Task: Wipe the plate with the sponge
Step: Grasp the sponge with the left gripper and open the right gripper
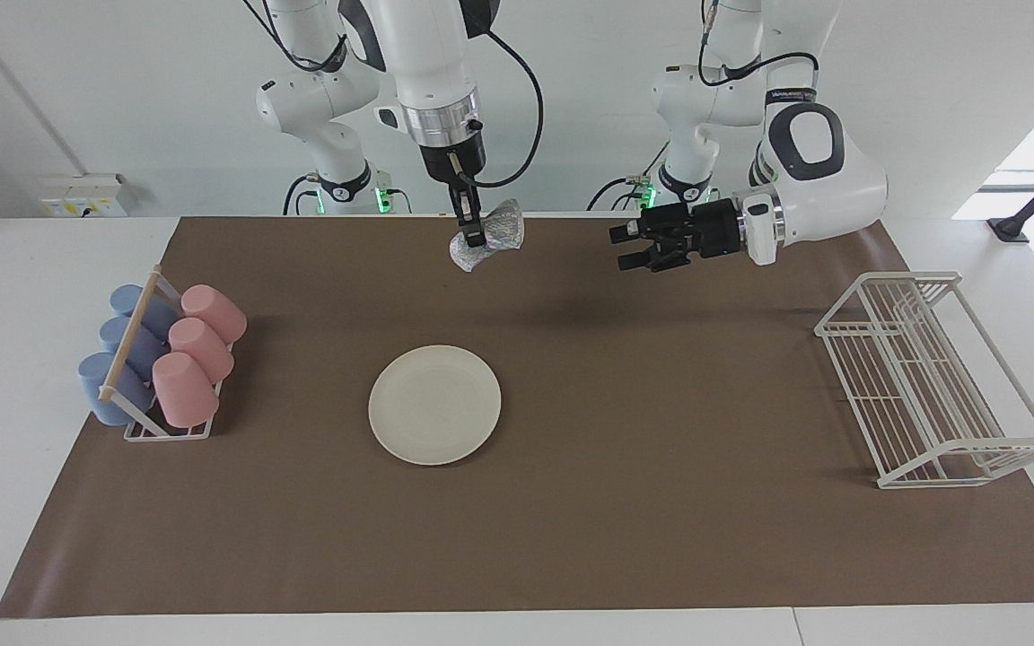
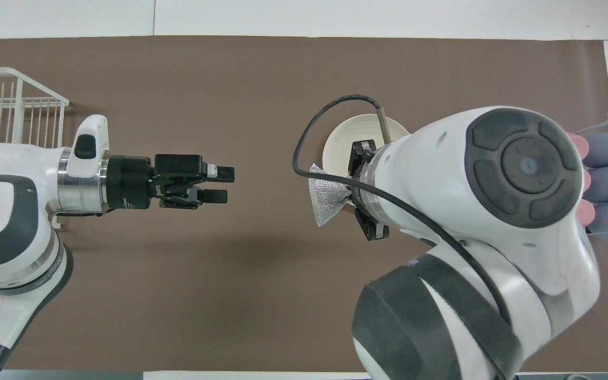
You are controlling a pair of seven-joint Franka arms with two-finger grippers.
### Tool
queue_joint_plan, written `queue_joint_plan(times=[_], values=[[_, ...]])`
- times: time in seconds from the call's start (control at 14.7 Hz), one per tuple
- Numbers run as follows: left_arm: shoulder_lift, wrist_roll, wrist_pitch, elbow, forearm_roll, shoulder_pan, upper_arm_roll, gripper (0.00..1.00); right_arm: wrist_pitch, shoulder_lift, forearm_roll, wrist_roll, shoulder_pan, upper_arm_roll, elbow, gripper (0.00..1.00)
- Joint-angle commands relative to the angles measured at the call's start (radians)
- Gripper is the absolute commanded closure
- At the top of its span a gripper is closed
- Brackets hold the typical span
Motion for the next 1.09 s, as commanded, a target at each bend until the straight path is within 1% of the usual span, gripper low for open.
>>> queue_joint_plan(times=[0.0,0.2,0.48,0.61,0.68,0.75,0.82,0.95,1.02], values=[[-0.018,0.026,0.139,-0.005,-0.061,-0.126,0.012,0.0,-0.005,0.009,-0.005,0.012,0.002,0.0,0.017,1.0],[-0.025,0.0,0.236,0.001,-0.112,-0.2,0.006,0.0,-0.006,0.009,-0.005,0.012,0.002,0.0,0.017,1.0],[-0.019,-0.058,0.345,0.027,-0.124,-0.289,0.006,0.0,-0.009,0.009,-0.005,0.011,0.002,0.0,0.017,1.0],[-0.018,-0.061,0.358,0.026,-0.124,-0.298,0.006,0.0,-0.011,0.009,-0.005,0.009,0.002,0.0,0.017,1.0],[-0.022,-0.061,0.353,0.024,-0.124,-0.298,0.006,0.06,-0.011,0.009,-0.007,0.008,0.002,0.0,0.017,1.0],[-0.025,-0.064,0.347,0.021,-0.124,-0.298,0.006,0.21,-0.009,0.009,-0.007,0.006,0.002,0.0,0.017,1.0],[-0.025,-0.066,0.342,0.021,-0.124,-0.298,0.006,0.44,-0.009,0.009,-0.005,0.006,0.001,0.0,0.017,1.0],[-0.025,-0.092,0.33,0.021,-0.124,-0.295,0.007,0.95,-0.011,0.009,-0.007,0.006,0.001,0.0,0.017,1.0],[-0.025,-0.135,0.33,0.021,-0.124,-0.297,0.007,1.0,-0.011,0.009,-0.007,0.006,0.001,0.0,0.017,1.0]])
